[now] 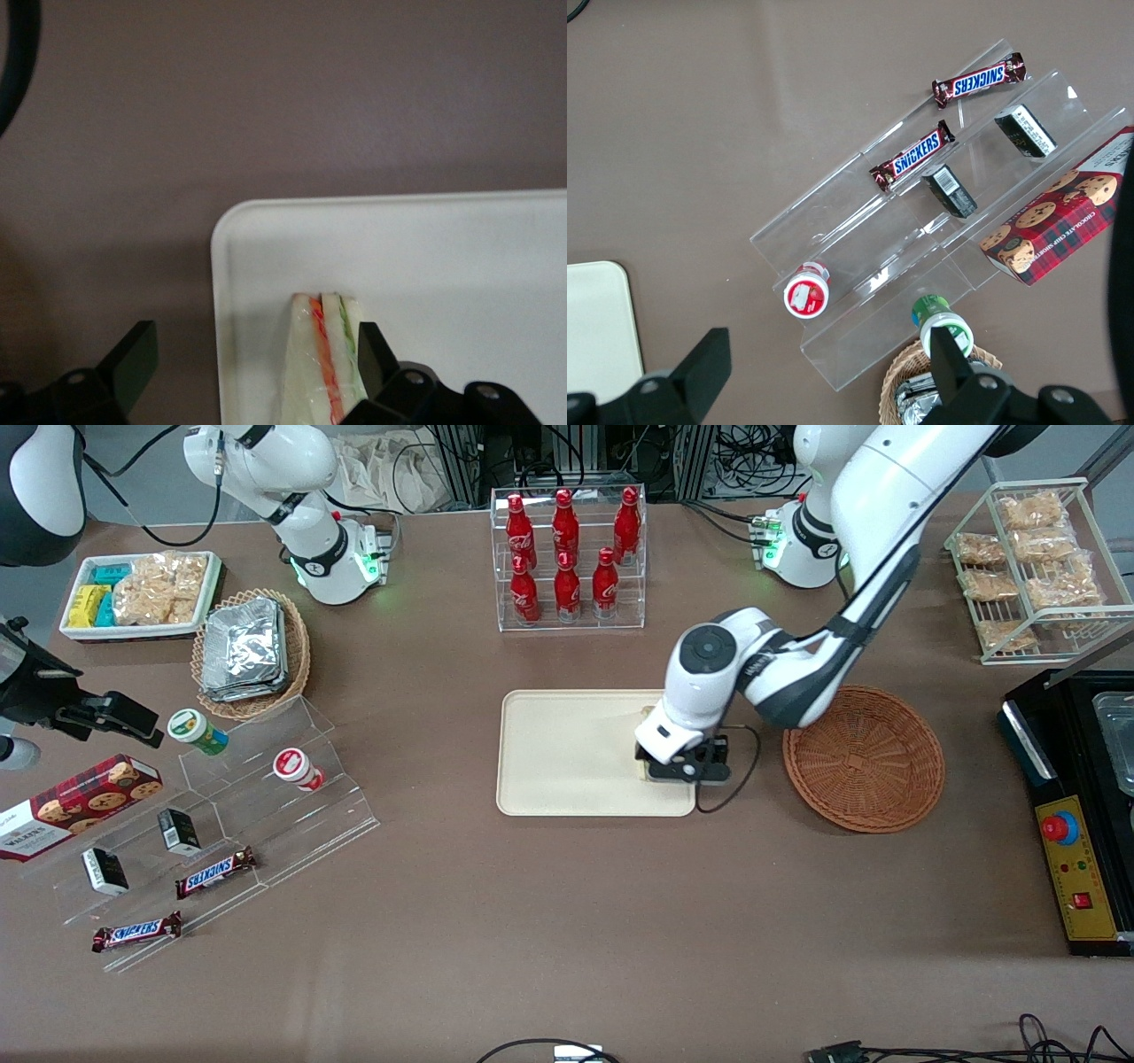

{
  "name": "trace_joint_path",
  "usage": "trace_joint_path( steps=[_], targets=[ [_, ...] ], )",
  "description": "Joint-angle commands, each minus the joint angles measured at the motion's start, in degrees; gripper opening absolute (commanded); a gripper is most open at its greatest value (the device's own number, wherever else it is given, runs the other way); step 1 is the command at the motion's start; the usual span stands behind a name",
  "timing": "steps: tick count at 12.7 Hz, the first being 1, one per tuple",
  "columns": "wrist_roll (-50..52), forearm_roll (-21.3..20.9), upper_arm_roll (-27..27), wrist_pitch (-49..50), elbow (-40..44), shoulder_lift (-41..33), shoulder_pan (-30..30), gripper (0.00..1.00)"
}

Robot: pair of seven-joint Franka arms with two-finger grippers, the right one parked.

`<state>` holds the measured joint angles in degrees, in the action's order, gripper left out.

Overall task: Place sandwich from basket to tray
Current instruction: 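Open the left gripper and release the sandwich on the tray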

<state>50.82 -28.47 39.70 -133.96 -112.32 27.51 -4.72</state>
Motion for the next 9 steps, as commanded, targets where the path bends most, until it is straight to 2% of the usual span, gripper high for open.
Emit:
trace_joint_path(
  steps=[1, 6, 9],
  targets=[
    [0.8, 3.3, 0.4, 8.5, 7.0, 0.0, -2.2, 1.00],
    [0.1, 7.8, 0.6, 11.5, 9.7, -2.7, -7.0, 1.00],
    [0.0, 7.9, 0.7, 12.6, 10.1, -3.1, -9.0, 1.00]
  ],
)
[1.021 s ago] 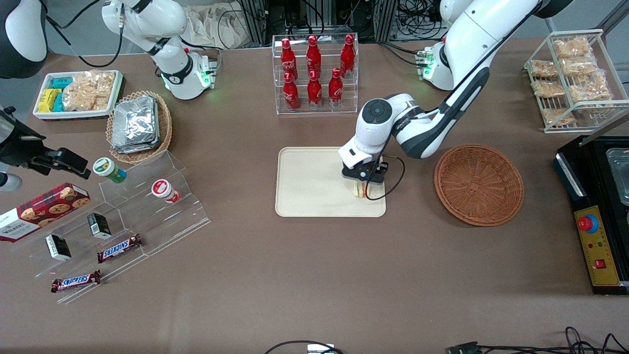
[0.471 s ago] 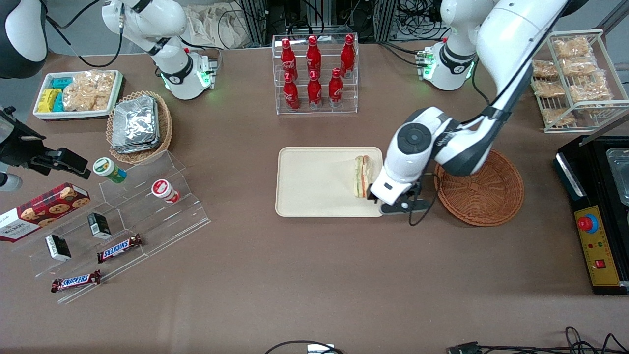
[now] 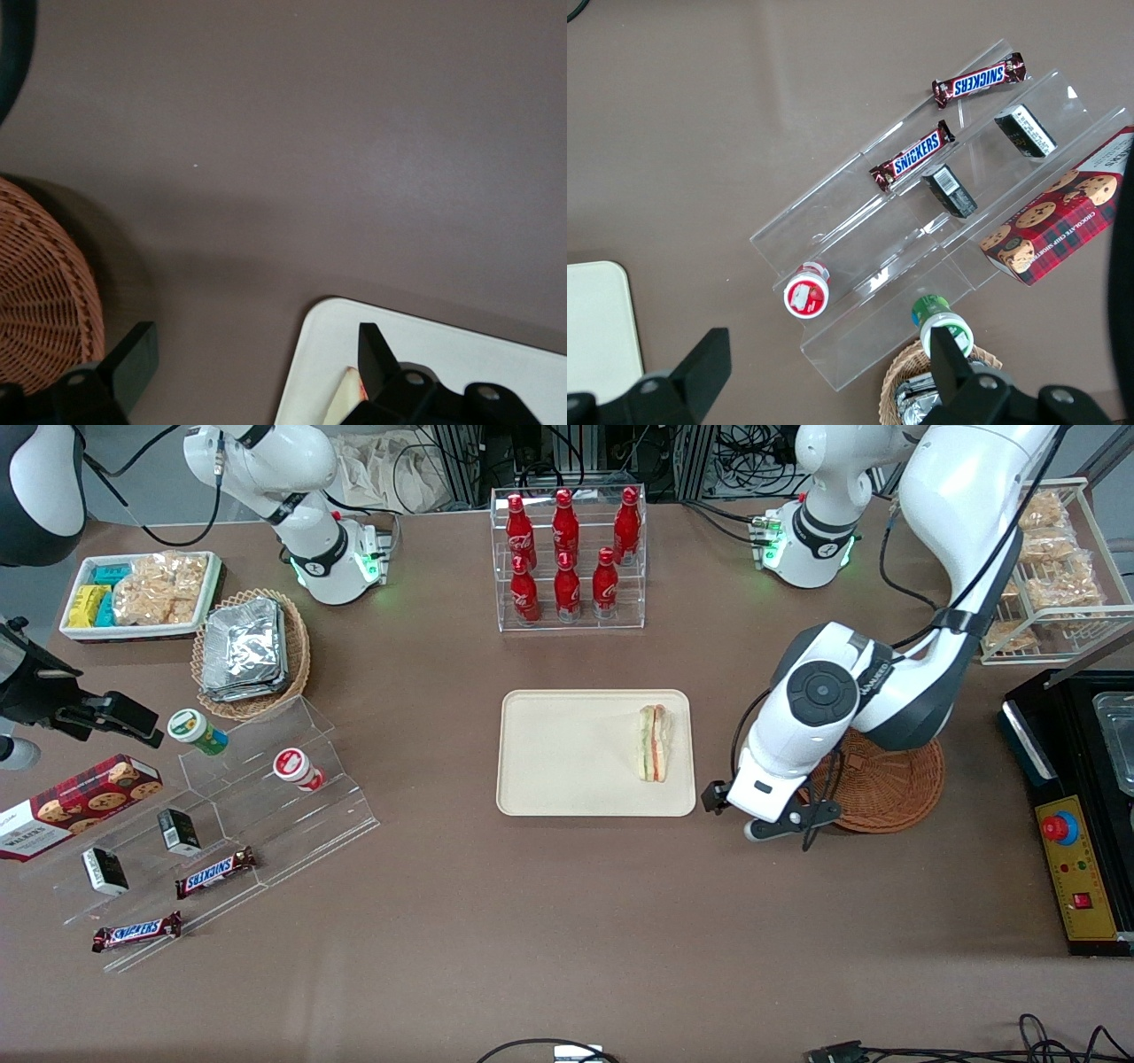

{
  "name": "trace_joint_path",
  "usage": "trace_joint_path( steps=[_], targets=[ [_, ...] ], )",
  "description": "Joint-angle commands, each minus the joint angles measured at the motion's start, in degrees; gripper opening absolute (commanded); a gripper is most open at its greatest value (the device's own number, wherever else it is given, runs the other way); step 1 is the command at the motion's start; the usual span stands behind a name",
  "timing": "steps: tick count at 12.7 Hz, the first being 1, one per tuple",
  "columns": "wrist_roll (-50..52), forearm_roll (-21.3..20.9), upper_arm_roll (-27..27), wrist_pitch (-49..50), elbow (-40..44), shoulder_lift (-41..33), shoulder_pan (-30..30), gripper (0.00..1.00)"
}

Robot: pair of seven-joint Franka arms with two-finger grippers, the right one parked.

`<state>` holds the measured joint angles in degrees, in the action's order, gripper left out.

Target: Place sandwich from basket to tray

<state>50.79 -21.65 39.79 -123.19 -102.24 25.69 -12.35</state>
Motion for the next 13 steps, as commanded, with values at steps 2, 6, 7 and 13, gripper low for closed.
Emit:
trace_joint_path(
  steps=[2, 6, 7, 13],
  targets=[
    [-1.4, 1.6, 0.6, 2.6, 0.7, -1.3, -2.0, 1.00],
    [-11.9, 9.8, -2.8, 5.8, 1.9, -5.4, -3.1, 1.00],
    [-15.7, 12.8, -6.0, 6.6, 1.8, -7.4, -2.0, 1.00],
    [-37.3, 21.1, -23.4, 19.4, 1.5, -18.5, 5.0, 1.00]
  ],
)
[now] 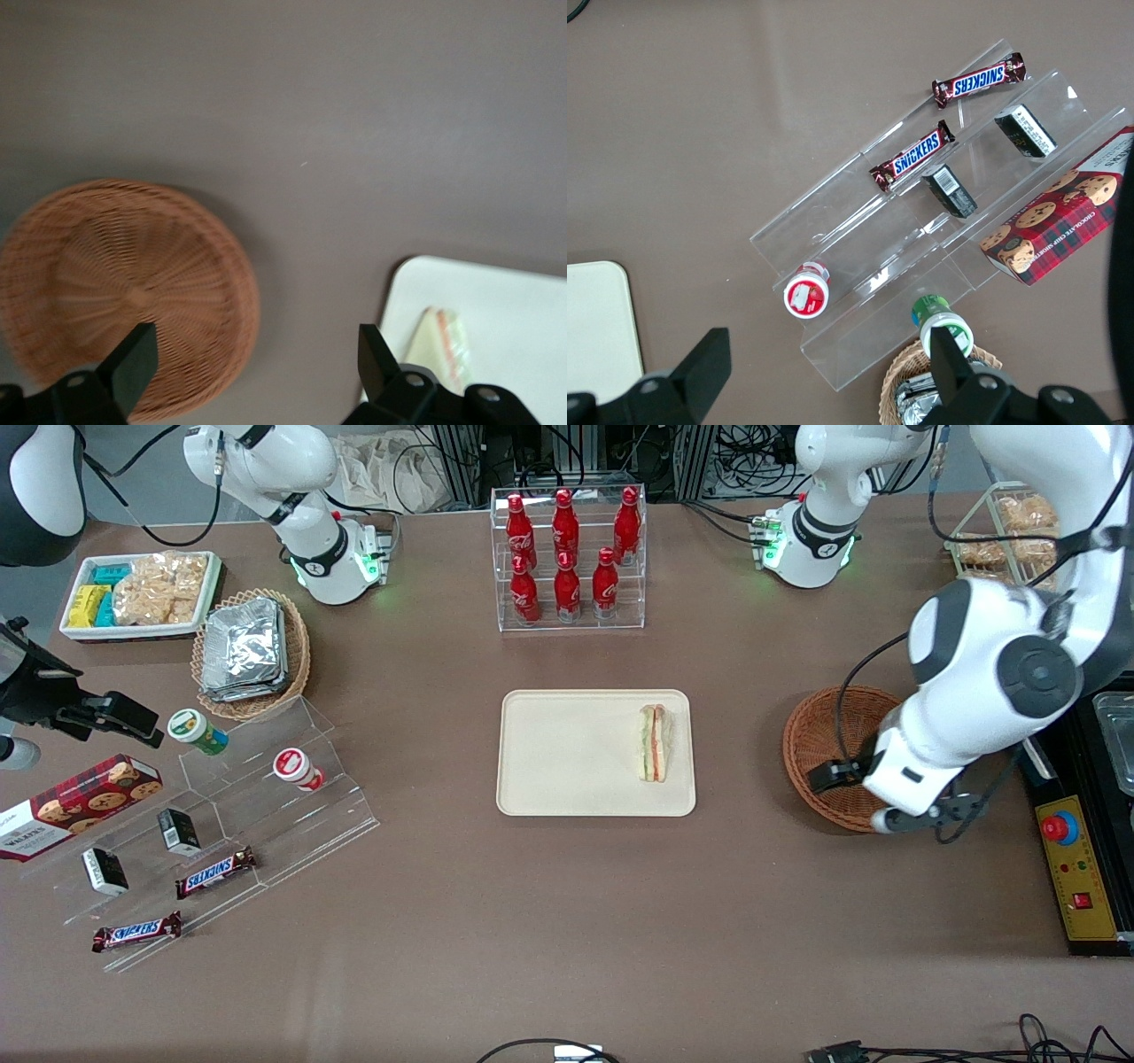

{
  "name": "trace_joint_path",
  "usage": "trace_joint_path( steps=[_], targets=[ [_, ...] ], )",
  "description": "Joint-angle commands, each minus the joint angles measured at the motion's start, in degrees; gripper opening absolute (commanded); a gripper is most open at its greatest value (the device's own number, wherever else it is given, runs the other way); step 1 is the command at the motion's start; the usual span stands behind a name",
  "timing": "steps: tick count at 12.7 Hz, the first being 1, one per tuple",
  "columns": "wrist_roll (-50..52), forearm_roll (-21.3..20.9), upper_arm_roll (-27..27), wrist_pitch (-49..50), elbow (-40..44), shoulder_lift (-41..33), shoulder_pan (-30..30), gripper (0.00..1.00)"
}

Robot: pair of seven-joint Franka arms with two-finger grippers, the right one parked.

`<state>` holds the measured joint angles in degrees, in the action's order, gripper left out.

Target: Place sandwich from basket to tray

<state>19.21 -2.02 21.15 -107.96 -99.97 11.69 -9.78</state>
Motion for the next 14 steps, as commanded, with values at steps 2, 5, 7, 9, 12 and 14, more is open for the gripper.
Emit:
trace_joint_path(
  steps=[2, 5, 7, 9, 12, 14],
  targets=[
    [-11.5, 1.4, -10.1, 8.9, -0.8, -8.4, 5.8, 1.00],
    [-16.7, 1.5, -13.2, 12.9, -0.4, -12.4, 7.0, 1.00],
    [-17.2, 1.4, -13.6, 15.0, -0.1, -14.0, 7.1, 1.00],
    [-17.2, 1.5, -13.7, 15.8, 1.3, -14.2, 7.1, 1.00],
    [-17.3, 1.5, -13.9, 19.3, 4.3, -14.4, 7.1, 1.00],
    [-17.3, 1.4, -14.0, 20.0, 4.5, -14.7, 7.1, 1.00]
  ],
)
